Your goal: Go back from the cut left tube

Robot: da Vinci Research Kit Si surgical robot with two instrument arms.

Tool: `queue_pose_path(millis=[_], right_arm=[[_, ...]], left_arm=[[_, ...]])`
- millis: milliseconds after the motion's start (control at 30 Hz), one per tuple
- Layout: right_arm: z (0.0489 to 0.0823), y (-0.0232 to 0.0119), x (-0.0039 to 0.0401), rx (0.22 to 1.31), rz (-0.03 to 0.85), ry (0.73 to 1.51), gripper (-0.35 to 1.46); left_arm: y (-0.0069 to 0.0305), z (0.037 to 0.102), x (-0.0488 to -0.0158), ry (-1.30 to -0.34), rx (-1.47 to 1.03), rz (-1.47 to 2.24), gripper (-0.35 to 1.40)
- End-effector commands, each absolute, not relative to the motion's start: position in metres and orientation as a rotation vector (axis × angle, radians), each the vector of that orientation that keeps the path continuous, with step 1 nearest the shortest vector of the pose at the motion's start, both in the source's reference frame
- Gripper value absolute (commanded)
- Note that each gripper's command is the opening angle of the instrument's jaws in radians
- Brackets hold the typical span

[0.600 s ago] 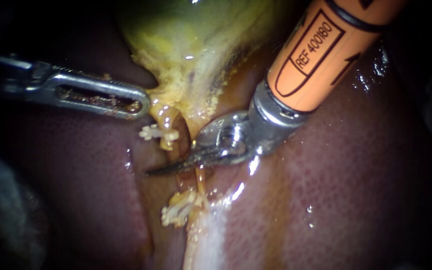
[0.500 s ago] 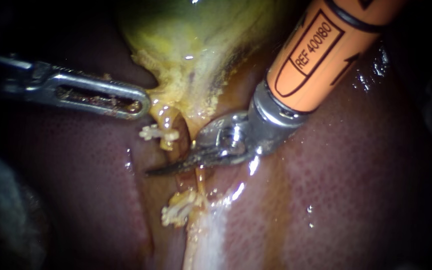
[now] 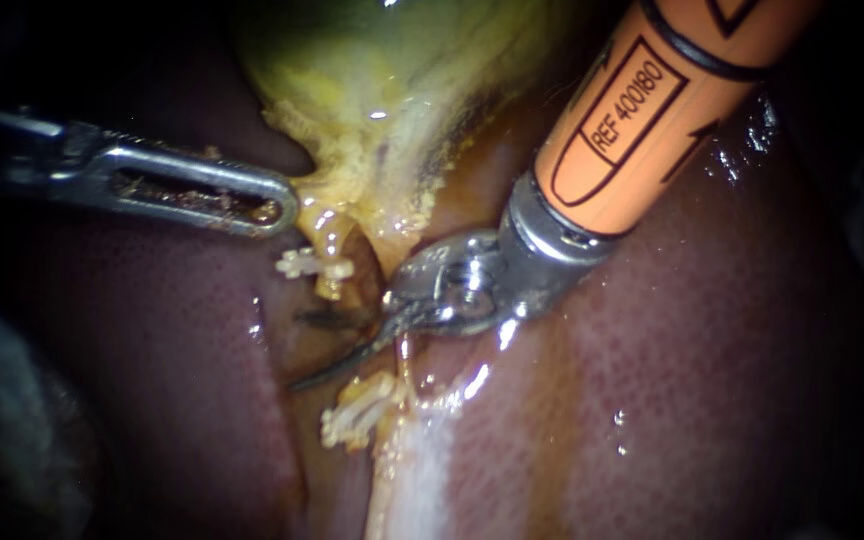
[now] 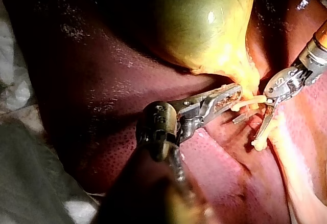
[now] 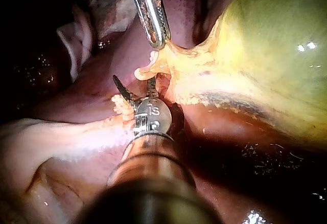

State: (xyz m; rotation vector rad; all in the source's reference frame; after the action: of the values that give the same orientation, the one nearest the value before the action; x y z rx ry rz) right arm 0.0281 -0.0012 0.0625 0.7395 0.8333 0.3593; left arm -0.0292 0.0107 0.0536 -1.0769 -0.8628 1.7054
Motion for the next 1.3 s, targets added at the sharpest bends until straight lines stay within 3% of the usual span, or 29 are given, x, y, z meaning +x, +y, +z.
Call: queue_pose_path(millis=[33,267,333,533,733,900,1133,1300], right_arm=[[0.0624,-0.0013,0.0281,0.739,0.359,0.833,1.28],[0.0607,-0.0015,0.0271,0.707,0.321,0.861,1.37],[0.0598,-0.0016,0.0264,0.655,0.316,0.885,1.43],[0.0561,-0.0012,0.0232,0.533,0.266,0.934,1.45],[0.0536,0.0001,0.0187,0.440,0.269,0.948,1.45],[0.0536,0.0004,0.0151,0.382,0.275,0.917,1.45],[0.0539,0.0008,0.0103,0.326,0.266,0.802,1.37],[0.0536,0.0015,0.0087,0.310,0.293,0.765,1.37]], left_arm=[[0.0107,0.0536,-0.0292,-0.861,-1.077,1.704,-0.35],[0.0108,0.0538,-0.0290,-0.862,-1.078,1.705,-0.35],[0.0108,0.0539,-0.0289,-0.860,-1.077,1.705,-0.35],[0.0111,0.0544,-0.0284,-0.854,-1.078,1.706,-0.35],[0.0112,0.0547,-0.0283,-0.855,-1.079,1.707,-0.35],[0.0112,0.0547,-0.0282,-0.854,-1.079,1.707,-0.35],[0.0112,0.0548,-0.0283,-0.854,-1.079,1.707,-0.35],[0.0112,0.0548,-0.0283,-0.853,-1.079,1.707,-0.35]])
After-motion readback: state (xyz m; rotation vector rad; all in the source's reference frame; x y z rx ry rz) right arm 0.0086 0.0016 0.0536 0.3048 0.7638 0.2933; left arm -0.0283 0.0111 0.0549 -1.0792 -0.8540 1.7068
